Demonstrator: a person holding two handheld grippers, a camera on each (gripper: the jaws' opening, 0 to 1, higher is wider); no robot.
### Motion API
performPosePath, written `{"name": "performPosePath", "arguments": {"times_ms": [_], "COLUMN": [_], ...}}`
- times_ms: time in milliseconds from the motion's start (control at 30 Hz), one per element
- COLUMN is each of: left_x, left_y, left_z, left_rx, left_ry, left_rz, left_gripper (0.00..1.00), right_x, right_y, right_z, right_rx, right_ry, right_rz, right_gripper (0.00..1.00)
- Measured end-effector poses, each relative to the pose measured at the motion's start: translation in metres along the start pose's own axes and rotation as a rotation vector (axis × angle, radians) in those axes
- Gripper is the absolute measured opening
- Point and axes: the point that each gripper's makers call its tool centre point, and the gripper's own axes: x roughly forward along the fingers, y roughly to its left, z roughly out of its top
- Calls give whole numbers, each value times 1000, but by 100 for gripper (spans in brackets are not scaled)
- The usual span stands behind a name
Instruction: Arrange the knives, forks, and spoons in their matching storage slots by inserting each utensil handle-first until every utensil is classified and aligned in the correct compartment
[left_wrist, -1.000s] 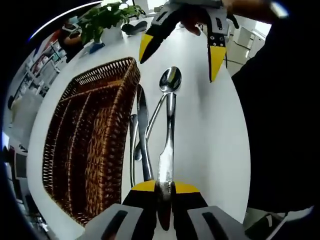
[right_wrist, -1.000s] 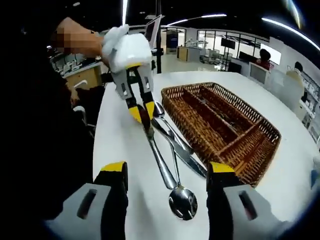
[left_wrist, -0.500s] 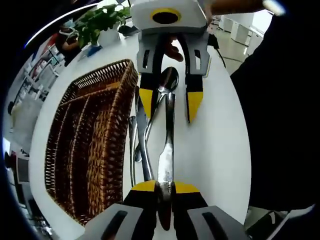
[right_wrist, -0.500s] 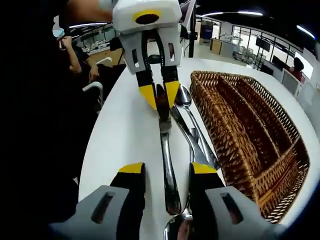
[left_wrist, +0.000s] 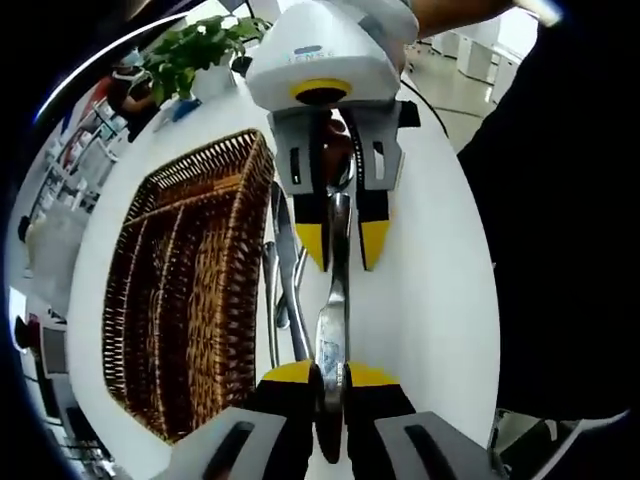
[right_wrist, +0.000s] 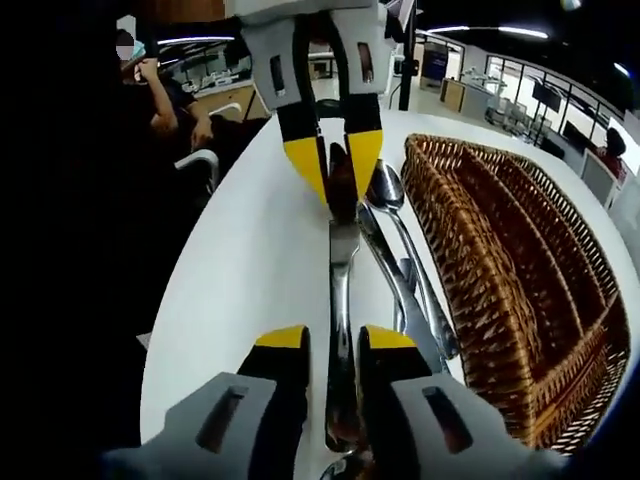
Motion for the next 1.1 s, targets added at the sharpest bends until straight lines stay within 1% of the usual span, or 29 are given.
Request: {"name": "performPosePath", "arguments": {"times_ms": [133, 167, 200, 233, 267, 400, 500, 533, 567, 600, 633, 700, 800, 867, 933, 1100], "left_x": [-2, -2, -2, -2, -2, -3, -5, -5, -5, -4, -5, -6, -7, -7, -6, -7], "left_y": [0, -1, -1, -2, -2, -2, -1, -1, 0, 0, 0, 1, 0, 0, 0, -2], "left_z": [0, -1, -1, -2, -2, -1, 5, 4, 2, 3, 2, 2, 5, 6, 5, 6], "left_rx": [9, 12, 14, 16, 16, 9, 0, 0, 19, 17, 5, 7, -11, -9, -21, -40], "left_ry": [1, 6, 8, 9, 8, 3, -27, -22, -4, -9, -12, -22, -41, -59, -66, -97], "left_rz": [2, 3, 4, 5, 6, 4, 0, 0, 6, 5, 2, 4, -1, -3, -3, 0], "left_gripper": [9, 9, 9, 9, 9, 9, 9, 9, 9, 9, 9, 9, 10, 10, 10, 9], "right_x": [1, 2, 1, 1, 1, 4, 8, 9, 9, 9, 9, 9, 8, 7, 1, -7], "right_y": [3, 4, 4, 3, 3, 4, 4, 4, 3, 3, 2, 1, 5, 6, 7, 7], "right_z": [3, 5, 5, 6, 6, 9, 13, 15, 16, 15, 16, 15, 15, 14, 17, 21], "right_rx": [-19, -30, -22, 4, 4, -7, -9, -3, 4, 3, 17, 52, 50, 49, 62, 51], "right_ry": [1, -2, -3, -10, -11, 7, -3, -4, -1, 1, 3, 14, 30, 39, 26, 29], "right_rz": [9, 12, 11, 16, 17, 16, 16, 15, 19, 18, 15, 3, 9, 8, 8, -1], "right_gripper": [8, 8, 7, 7, 7, 8, 7, 7, 6, 6, 5, 5, 4, 4, 4, 4]}}
